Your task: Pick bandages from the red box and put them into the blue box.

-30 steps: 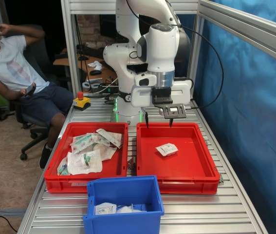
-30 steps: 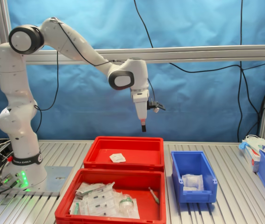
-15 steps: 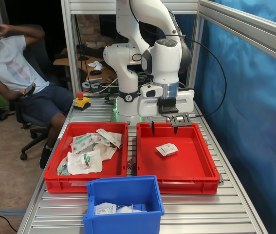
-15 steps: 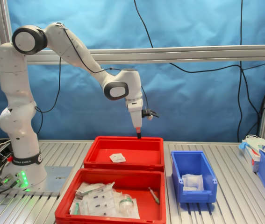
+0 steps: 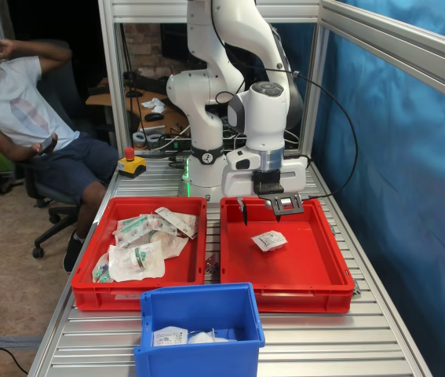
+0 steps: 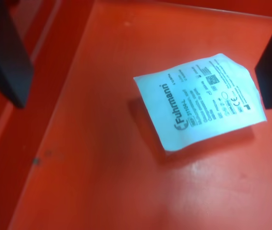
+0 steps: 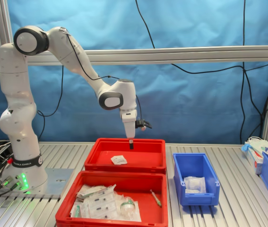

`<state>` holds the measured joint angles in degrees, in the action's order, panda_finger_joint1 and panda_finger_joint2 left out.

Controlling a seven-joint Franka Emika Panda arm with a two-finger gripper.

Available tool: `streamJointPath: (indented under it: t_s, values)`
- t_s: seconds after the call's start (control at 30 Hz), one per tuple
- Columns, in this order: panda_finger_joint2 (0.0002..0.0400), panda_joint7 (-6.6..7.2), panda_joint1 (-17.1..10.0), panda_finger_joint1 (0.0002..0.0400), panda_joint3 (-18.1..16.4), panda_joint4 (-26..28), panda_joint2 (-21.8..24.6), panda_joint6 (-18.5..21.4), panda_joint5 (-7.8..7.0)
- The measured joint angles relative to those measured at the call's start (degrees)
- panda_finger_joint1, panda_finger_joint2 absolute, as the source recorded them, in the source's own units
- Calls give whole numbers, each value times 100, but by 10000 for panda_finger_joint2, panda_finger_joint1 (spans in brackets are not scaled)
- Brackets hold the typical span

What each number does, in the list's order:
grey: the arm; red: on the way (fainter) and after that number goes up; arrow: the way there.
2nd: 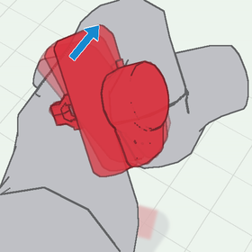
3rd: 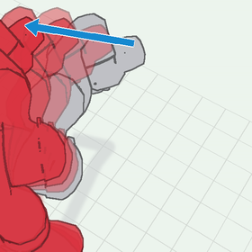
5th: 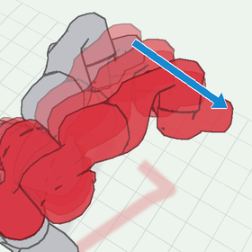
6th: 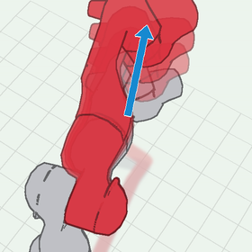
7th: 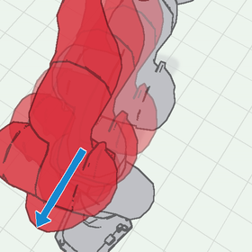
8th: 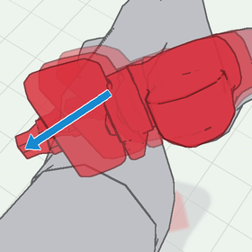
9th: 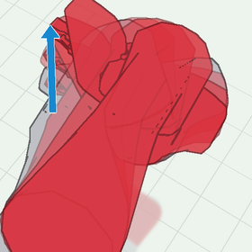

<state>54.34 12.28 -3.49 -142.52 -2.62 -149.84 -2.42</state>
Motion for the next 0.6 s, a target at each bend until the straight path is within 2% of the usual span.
streamJointPath:
  t_s: [0.37,0.6]
  values:
    - [400,0,148,400,-7,-495,-36,-364,0]
    - [400,0,267,400,-12,-615,-159,-547,0]
